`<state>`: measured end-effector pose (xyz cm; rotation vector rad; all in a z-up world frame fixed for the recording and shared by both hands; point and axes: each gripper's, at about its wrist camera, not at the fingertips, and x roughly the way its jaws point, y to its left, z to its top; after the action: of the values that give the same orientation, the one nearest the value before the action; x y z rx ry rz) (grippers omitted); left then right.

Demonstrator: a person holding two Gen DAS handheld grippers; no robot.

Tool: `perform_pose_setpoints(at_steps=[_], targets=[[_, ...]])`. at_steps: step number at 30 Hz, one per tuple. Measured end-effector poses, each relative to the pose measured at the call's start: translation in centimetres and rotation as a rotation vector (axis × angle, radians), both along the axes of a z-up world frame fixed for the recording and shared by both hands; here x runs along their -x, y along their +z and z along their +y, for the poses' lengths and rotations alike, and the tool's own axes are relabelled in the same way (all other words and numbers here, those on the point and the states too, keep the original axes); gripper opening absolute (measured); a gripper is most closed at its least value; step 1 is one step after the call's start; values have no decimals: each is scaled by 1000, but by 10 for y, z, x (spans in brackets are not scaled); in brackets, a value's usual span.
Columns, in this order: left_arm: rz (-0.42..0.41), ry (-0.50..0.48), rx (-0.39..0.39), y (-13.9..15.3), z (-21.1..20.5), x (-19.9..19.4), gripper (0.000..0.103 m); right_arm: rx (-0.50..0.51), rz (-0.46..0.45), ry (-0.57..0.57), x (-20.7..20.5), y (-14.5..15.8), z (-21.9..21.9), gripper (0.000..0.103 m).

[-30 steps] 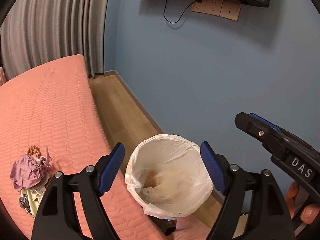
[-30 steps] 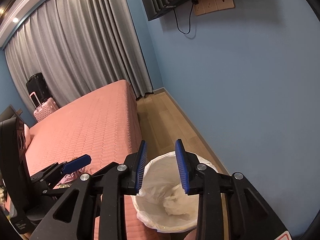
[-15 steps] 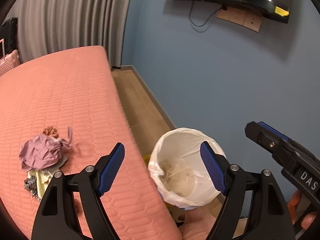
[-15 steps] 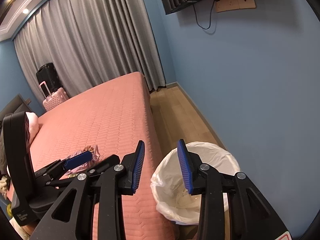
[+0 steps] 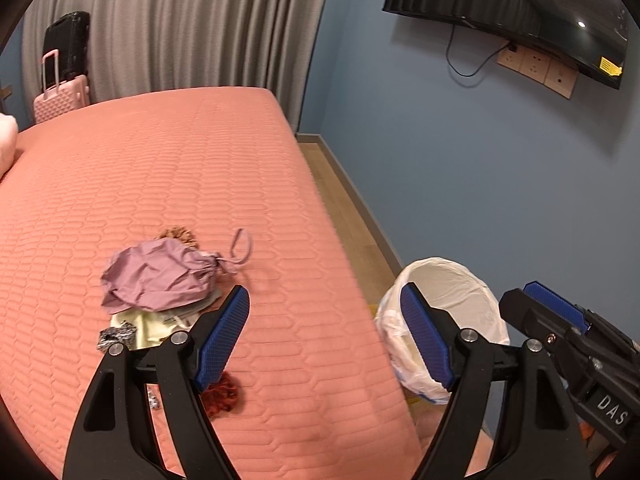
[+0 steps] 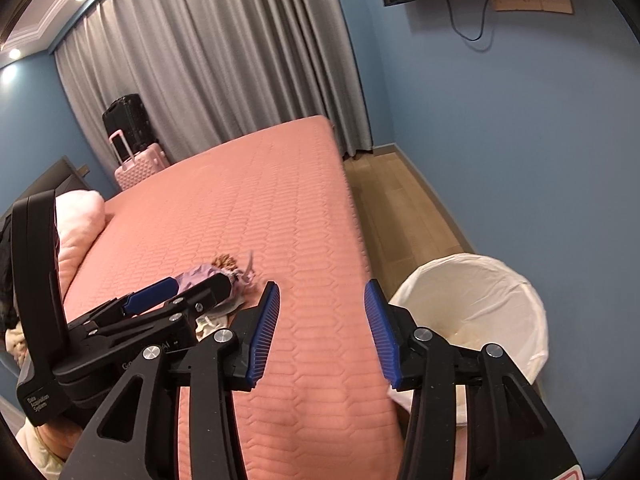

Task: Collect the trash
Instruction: 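Close the right tool on the red velvet scrunchie while the left tool grasps the leopard scrunchie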

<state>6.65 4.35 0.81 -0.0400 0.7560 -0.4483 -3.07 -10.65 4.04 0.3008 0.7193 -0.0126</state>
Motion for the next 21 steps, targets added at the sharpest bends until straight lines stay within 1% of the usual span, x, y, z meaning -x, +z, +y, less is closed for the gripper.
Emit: perform_pose_setpoints(at_steps=[5, 12, 16, 21], targets=[[12, 65, -6, -11, 36, -3, 75, -5, 37, 52, -7, -12, 32, 45], [57, 144, -12, -33, 87, -11, 77, -11, 91, 119, -19, -33, 72, 46], [91, 194, -19, -50, 116, -15, 78, -10, 128, 158, -27, -50, 93, 47], [143, 256, -39, -78, 152, -23, 78, 0, 186, 210, -41, -77, 125, 47]])
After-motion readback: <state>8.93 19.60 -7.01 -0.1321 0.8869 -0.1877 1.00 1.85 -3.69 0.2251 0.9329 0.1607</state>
